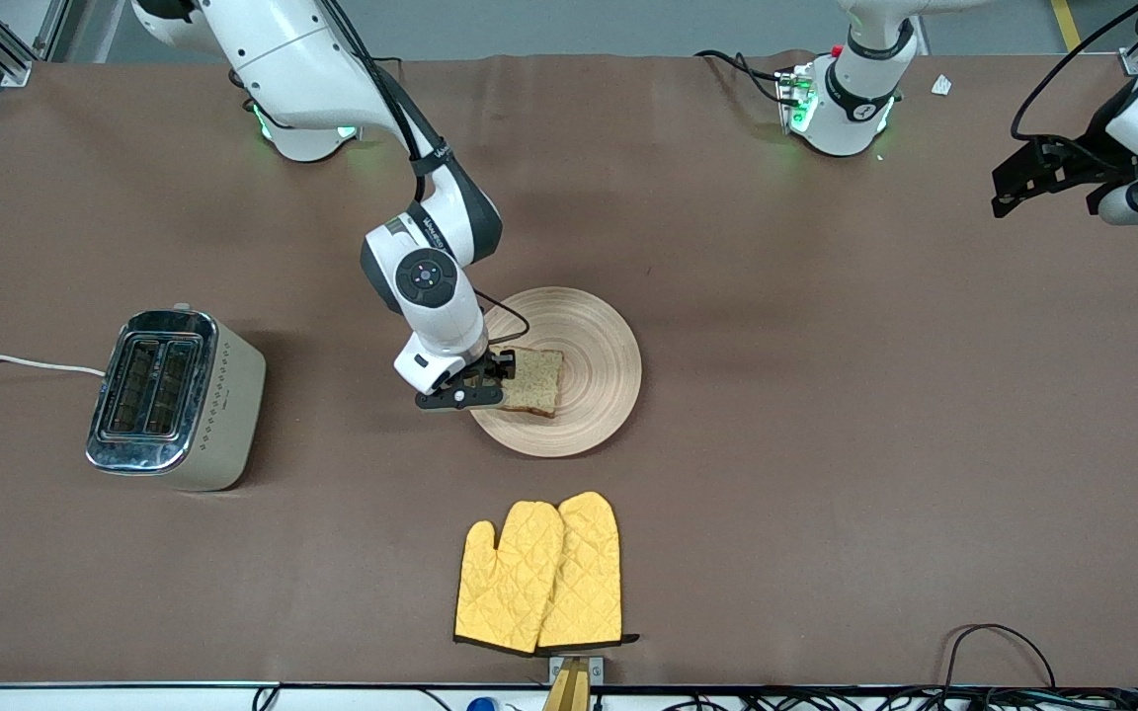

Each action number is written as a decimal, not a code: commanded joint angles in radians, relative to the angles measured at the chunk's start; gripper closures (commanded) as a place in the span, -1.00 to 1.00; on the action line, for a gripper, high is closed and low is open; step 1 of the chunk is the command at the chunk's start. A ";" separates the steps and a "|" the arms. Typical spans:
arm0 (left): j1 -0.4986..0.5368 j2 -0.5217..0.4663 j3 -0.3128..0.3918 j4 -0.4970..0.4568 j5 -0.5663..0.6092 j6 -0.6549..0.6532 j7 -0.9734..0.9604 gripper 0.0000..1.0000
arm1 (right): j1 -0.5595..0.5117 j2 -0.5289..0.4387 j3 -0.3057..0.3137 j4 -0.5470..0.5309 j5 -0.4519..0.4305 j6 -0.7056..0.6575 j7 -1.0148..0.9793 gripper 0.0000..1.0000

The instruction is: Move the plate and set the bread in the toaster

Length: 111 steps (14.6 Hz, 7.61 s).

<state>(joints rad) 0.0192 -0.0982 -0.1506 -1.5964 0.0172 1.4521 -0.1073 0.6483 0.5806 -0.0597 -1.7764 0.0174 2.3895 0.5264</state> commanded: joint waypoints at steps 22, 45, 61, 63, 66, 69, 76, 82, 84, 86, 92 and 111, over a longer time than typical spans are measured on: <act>-0.019 -0.005 0.013 -0.002 -0.002 0.014 -0.006 -1.00 | 0.036 0.031 -0.006 0.012 -0.011 0.030 0.093 0.99; -0.018 0.006 0.013 0.004 -0.005 0.014 -0.008 -1.00 | -0.021 -0.104 -0.216 0.407 -0.611 -1.066 -0.345 0.98; -0.018 0.032 0.013 0.029 -0.011 0.017 -0.009 -1.00 | -0.151 -0.099 -0.215 0.196 -0.867 -0.905 -0.347 0.98; -0.018 0.032 0.013 0.029 -0.010 0.017 -0.011 -1.00 | -0.154 -0.096 -0.215 0.193 -0.866 -0.889 -0.326 0.98; -0.016 0.032 0.013 0.027 -0.006 0.016 -0.011 -1.00 | -0.179 -0.081 -0.213 0.195 -0.852 -0.847 -0.286 0.98; -0.008 0.034 0.013 0.029 -0.006 0.017 -0.011 -1.00 | -0.203 -0.076 -0.213 0.201 -0.803 -0.793 -0.279 0.98; -0.008 0.034 0.013 0.029 -0.003 0.016 -0.009 -1.00 | -0.236 -0.099 -0.209 0.242 -0.585 -0.753 -0.233 -1.00; -0.008 0.034 0.013 0.030 0.000 0.016 -0.002 -1.00 | -0.341 -0.232 -0.209 0.230 -0.282 -0.705 -0.322 -1.00; -0.007 0.035 0.013 0.036 0.001 0.016 0.000 -1.00 | -0.377 -0.271 -0.209 0.229 -0.213 -0.705 -0.373 -1.00; -0.008 0.041 0.013 0.044 0.001 0.016 0.000 -1.00 | -0.418 -0.315 -0.209 0.218 -0.136 -0.710 -0.422 -1.00; -0.010 0.046 0.013 0.055 0.003 0.016 -0.003 -1.00 | -0.486 -0.481 -0.207 0.155 -0.037 -0.739 -0.483 -1.00; -0.010 0.046 0.011 0.056 -0.006 0.010 0.001 -1.00 | -0.621 -0.599 -0.081 0.209 0.044 -0.846 -0.506 -1.00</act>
<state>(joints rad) 0.0096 -0.0653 -0.1386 -1.5668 0.0172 1.4710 -0.1144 0.0401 0.0017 -0.1589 -1.5630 0.0466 1.5421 0.0176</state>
